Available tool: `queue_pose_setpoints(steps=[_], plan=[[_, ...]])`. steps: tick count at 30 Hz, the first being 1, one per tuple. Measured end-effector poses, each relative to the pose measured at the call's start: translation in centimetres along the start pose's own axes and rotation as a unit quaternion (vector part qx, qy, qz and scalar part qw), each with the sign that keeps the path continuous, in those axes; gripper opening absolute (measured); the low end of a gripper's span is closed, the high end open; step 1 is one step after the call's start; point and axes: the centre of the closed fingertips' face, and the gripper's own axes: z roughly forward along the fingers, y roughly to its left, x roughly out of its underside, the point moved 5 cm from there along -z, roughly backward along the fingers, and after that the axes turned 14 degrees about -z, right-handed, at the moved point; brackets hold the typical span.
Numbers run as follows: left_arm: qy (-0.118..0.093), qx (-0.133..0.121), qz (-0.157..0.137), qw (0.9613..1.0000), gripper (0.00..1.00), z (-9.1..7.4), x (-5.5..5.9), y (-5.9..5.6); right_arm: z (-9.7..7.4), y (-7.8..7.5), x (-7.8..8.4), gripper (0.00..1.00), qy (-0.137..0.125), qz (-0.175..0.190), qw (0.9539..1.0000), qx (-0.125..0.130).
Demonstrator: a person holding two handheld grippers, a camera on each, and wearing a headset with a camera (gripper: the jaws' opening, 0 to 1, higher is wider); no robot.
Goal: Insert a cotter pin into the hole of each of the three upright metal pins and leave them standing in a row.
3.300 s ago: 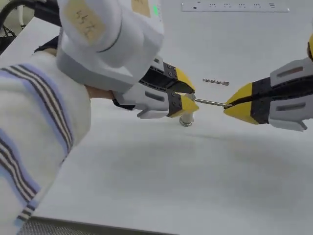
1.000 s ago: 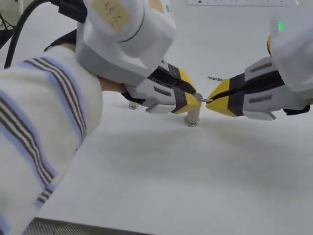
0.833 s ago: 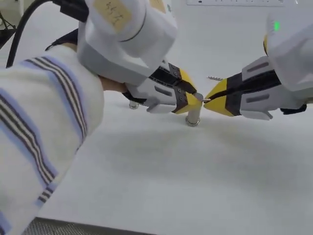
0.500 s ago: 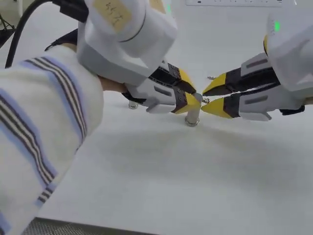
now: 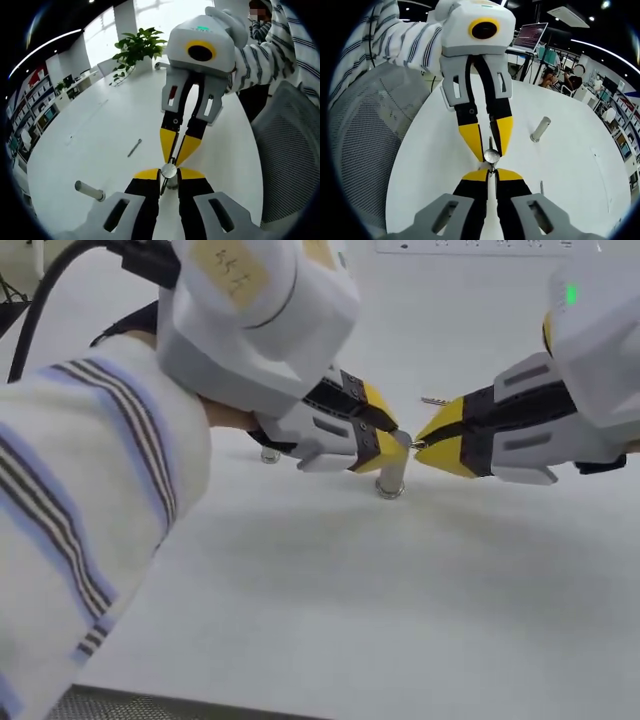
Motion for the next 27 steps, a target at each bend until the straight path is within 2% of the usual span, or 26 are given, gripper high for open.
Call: queue_pose_setpoints(steps=[14,16,20,23,25,27], plan=[[-0.002,-0.004,-0.008,1.0,0.1,0.0,-0.1,-0.3,0.3,-0.1,-0.3,0.0,0.007,-0.009,0.9999,-0.003],[-0.002,-0.005,-0.014,0.9999,0.1,0.0,-0.2,-0.5,0.2,-0.2,-0.3,0.0,0.004,-0.004,1.0,0.001],[-0.003,-0.009,-0.008,0.9999,0.1,0.0,-0.1,-0.7,0.0,-0.3,-0.2,0.04,0.003,0.002,1.0,0.008],[-0.008,-0.017,0.0,0.9998,0.15,-0.3,0.0,-0.8,-0.2,-0.3,-0.1,0.07,0.002,0.01,0.9998,0.015],[-0.019,-0.025,-0.013,0.9994,0.2,-0.7,0.1,-0.7,-0.3,-0.3,-0.1,0.07,-0.005,0.024,0.9993,0.029],[-0.036,-0.034,-0.03,0.9983,0.24,-1.3,0.2,-0.6,-0.4,-0.3,-0.1,0.08,-0.025,0.052,0.9974,0.044]])
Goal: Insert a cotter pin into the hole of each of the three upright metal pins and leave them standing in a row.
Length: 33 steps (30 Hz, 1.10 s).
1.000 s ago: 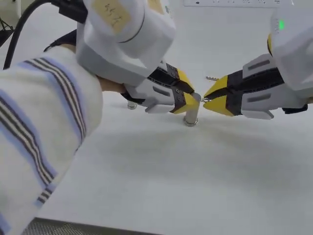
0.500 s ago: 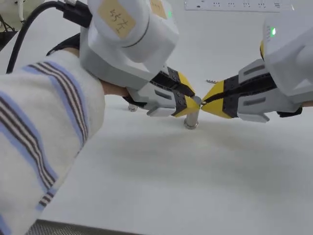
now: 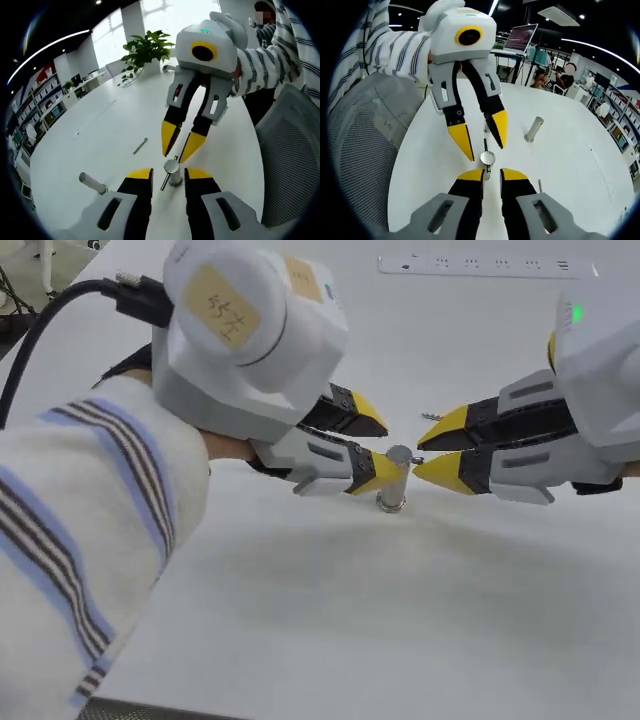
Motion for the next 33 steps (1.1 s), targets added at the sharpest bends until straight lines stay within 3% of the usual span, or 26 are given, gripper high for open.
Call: queue_pose_setpoints(steps=[3,5,9,14,17,24,27,33], plan=[[-0.023,-0.009,-0.017,0.9995,0.32,-1.0,0.3,0.1,0.0,0.2,-0.3,0.15,-0.039,0.037,0.9985,0.007],[-0.066,-0.032,-0.049,0.9961,0.39,-2.4,0.2,1.0,0.0,0.3,0.0,0.18,-0.047,0.052,0.9975,0.012],[-0.099,-0.066,-0.08,0.9897,0.5,-4.6,1.0,2.6,0.4,0.8,0.3,0.24,-0.064,0.079,0.9947,0.011],[-0.109,-0.106,-0.117,0.9814,0.67,-7.1,2.7,4.0,1.1,1.2,0.0,0.24,-0.087,0.094,0.9917,0.011],[-0.112,-0.111,-0.127,0.9793,0.73,-7.9,3.5,4.1,1.6,1.2,0.1,0.23,-0.095,0.094,0.9909,0.013],[-0.12,-0.117,-0.159,0.973,0.95,-8.8,5.2,3.4,2.3,1.5,0.5,0.23,-0.093,0.1,0.9905,0.01],[-0.117,-0.111,-0.177,0.9709,0.98,-8.6,5.9,2.7,2.5,1.7,0.8,0.22,-0.093,0.104,0.9902,0.007],[-0.104,-0.106,-0.189,0.9706,0.99,-8.3,7.1,1.8,2.9,1.7,1.3,0.2,-0.096,0.11,0.9892,0.005]])
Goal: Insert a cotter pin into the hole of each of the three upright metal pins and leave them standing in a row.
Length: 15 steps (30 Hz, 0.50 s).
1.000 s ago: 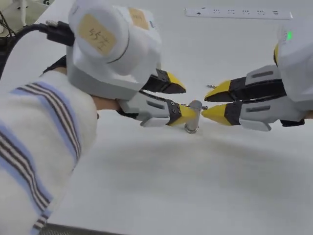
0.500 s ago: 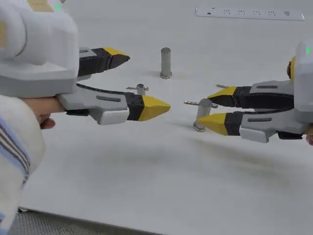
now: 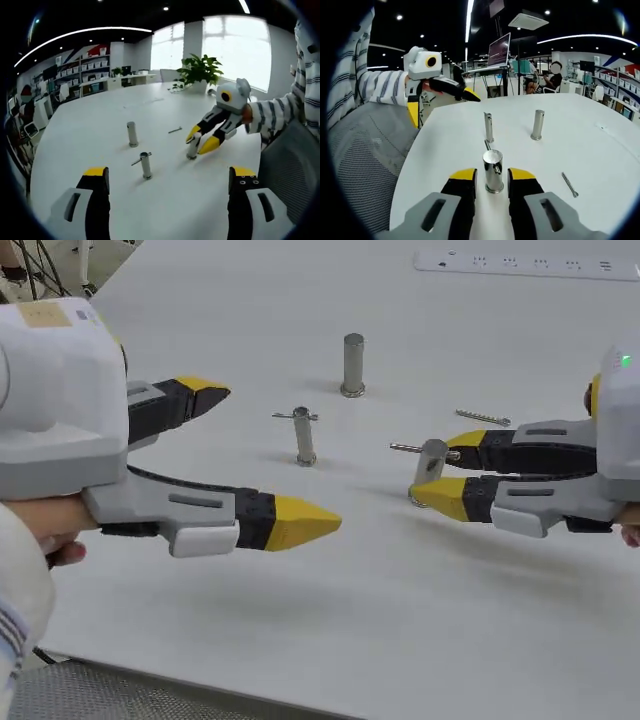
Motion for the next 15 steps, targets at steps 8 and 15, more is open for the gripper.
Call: queue_pose_setpoints(steps=[8,15], plan=[[0.002,-0.004,-0.017,0.9998,0.99,-0.5,0.6,-0.4,0.5,-0.2,0.4,0.13,-0.004,-0.002,1.0,-0.008],[0.015,-0.015,-0.025,0.9995,0.99,-0.9,1.4,-0.5,0.9,-0.2,0.3,0.1,-0.014,0.01,0.9997,-0.018]])
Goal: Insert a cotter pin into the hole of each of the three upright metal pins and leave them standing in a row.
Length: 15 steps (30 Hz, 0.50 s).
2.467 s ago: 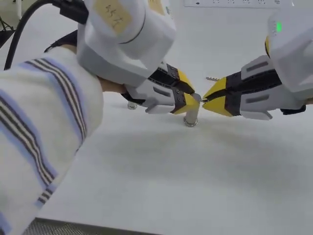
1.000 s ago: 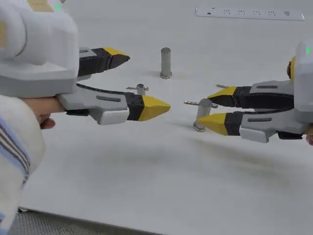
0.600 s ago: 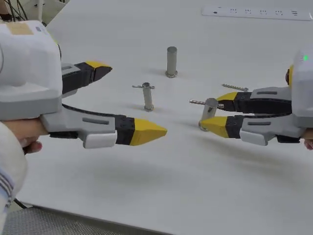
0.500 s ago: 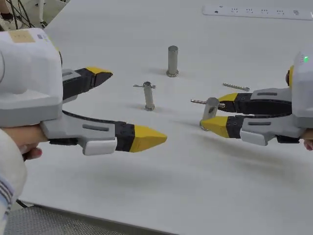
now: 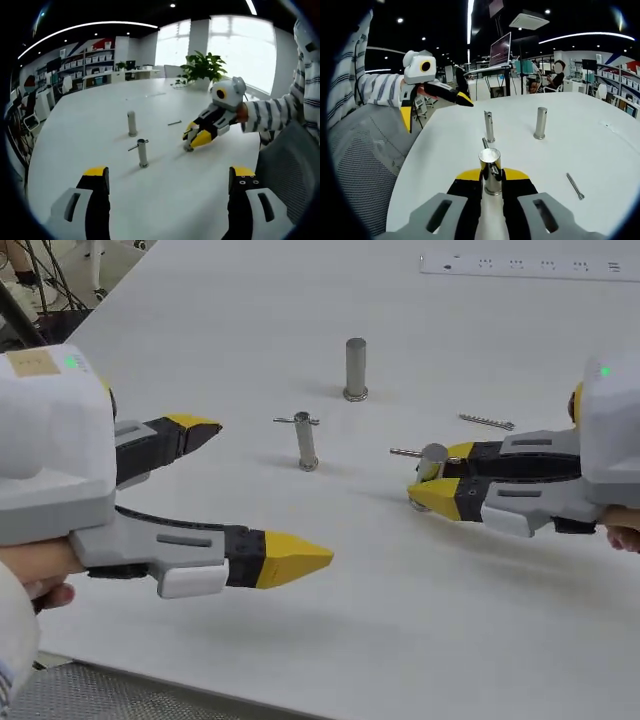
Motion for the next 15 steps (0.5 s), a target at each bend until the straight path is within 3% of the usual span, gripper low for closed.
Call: queue_pose_setpoints(steps=[4,15], plan=[[0.011,-0.006,0.001,0.9999,0.99,-0.2,0.4,0.0,0.0,0.0,-0.1,0.09,0.0,-0.018,0.9998,-0.002],[0.007,-0.011,0.001,0.9999,0.99,-0.5,0.3,-0.2,1.2,-1.5,-1.1,0.08,0.003,-0.05,0.9987,-0.008]])
